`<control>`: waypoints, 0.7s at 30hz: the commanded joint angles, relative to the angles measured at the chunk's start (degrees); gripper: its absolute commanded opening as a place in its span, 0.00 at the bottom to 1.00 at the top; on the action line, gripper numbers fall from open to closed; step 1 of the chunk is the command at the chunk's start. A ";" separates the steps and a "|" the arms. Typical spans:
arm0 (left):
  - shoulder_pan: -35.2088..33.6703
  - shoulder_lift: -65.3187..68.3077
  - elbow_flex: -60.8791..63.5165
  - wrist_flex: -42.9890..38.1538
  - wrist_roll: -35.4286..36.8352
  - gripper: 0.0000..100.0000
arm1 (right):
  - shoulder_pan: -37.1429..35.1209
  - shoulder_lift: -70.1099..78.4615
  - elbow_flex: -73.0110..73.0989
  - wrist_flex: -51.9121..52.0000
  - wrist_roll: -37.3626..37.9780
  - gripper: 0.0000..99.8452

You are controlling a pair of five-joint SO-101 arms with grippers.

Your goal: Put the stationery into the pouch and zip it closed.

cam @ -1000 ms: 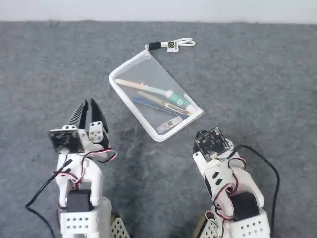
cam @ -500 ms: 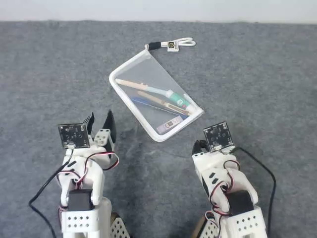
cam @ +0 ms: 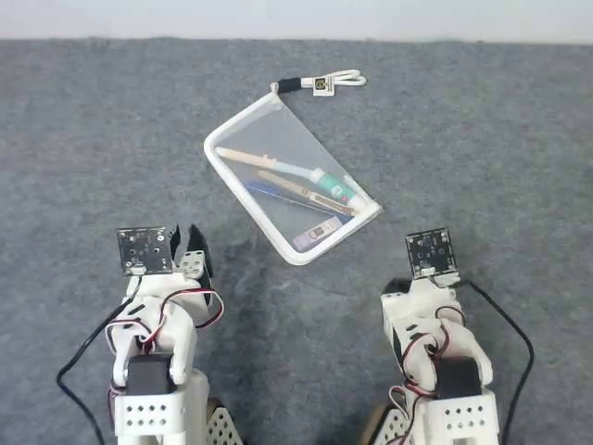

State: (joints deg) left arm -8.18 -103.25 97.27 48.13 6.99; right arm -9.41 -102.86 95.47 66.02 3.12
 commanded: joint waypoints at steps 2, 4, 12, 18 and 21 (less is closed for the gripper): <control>5.45 -1.23 -0.75 4.66 -5.63 0.01 | 0.84 -1.10 0.97 2.77 -0.70 0.02; 7.56 -1.23 -0.75 6.59 -5.80 0.01 | 0.84 -1.10 0.97 3.82 -0.70 0.02; 8.70 -1.23 -0.75 11.08 -5.80 0.01 | 0.92 -0.92 0.97 6.29 -1.05 0.02; 8.70 -1.23 -0.75 15.91 -5.80 0.01 | 0.92 -0.75 0.97 8.04 -5.89 0.02; 8.70 -1.23 -0.75 19.34 -5.80 0.01 | 0.75 -0.75 0.97 8.31 -3.25 0.02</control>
State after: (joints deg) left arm 0.26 -103.25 97.27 63.60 1.63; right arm -9.23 -102.86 95.47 73.85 -1.63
